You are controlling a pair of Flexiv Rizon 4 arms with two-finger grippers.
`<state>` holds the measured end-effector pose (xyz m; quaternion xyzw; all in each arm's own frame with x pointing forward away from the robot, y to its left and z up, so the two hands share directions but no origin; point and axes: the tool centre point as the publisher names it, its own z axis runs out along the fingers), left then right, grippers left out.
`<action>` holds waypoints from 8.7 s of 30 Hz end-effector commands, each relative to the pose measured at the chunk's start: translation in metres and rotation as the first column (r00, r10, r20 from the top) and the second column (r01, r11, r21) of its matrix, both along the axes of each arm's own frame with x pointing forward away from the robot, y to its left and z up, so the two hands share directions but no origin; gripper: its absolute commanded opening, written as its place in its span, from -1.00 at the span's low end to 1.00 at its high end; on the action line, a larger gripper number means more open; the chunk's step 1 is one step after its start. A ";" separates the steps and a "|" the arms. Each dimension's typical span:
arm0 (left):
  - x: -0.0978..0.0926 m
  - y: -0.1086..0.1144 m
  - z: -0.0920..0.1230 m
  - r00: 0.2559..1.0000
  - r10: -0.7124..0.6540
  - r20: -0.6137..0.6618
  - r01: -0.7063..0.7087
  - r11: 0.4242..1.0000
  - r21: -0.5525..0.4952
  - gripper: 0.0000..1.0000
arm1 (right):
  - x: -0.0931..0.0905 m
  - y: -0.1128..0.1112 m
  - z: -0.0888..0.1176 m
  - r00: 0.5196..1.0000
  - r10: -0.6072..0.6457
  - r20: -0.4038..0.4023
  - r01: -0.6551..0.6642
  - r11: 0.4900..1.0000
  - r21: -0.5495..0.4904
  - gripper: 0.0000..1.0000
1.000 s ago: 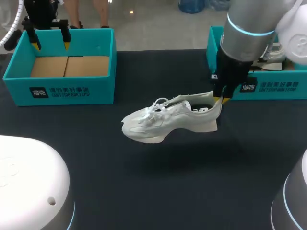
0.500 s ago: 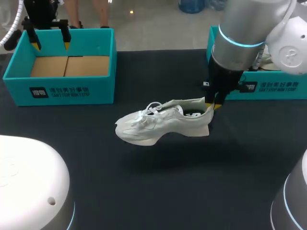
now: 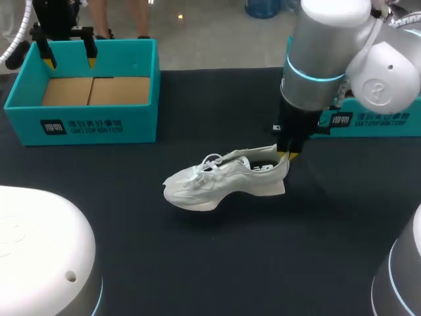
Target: Take the shoe out of the shoebox, open the shoe tongue, remove and reinsert the insole, then place the shoe into the shoebox
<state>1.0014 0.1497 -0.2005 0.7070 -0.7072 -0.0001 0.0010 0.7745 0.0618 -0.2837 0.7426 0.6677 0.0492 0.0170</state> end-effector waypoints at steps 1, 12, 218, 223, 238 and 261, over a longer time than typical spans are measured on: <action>0.000 0.000 0.000 1.000 0.000 0.000 0.000 1.000 0.001 1.00 | 0.005 0.009 -0.025 1.000 -0.012 -0.004 0.012 1.000 -0.002 -1.00; 0.000 0.000 0.000 1.000 0.000 0.000 0.000 1.000 0.001 1.00 | -0.008 0.013 -0.064 0.997 -0.079 -0.005 0.079 0.997 -0.013 -1.00; 0.000 0.000 0.000 1.000 0.000 0.000 0.000 1.000 0.001 1.00 | -0.030 -0.110 -0.058 -0.078 0.538 0.839 -0.997 -0.022 -0.079 1.00; 0.000 0.000 0.000 1.000 0.000 0.000 0.000 1.000 0.001 1.00 | -0.025 -0.109 -0.064 -0.061 0.513 0.856 -0.996 0.019 -0.082 1.00; 0.000 0.000 0.000 1.000 0.000 0.000 0.000 1.000 0.001 1.00 | -0.019 -0.111 -0.059 -0.032 0.523 0.852 -0.999 0.017 -0.048 1.00; 0.000 0.000 0.000 1.000 0.000 0.000 0.000 1.000 0.001 1.00 | -0.028 -0.086 -0.070 -0.069 0.529 0.846 -0.994 0.035 -0.103 1.00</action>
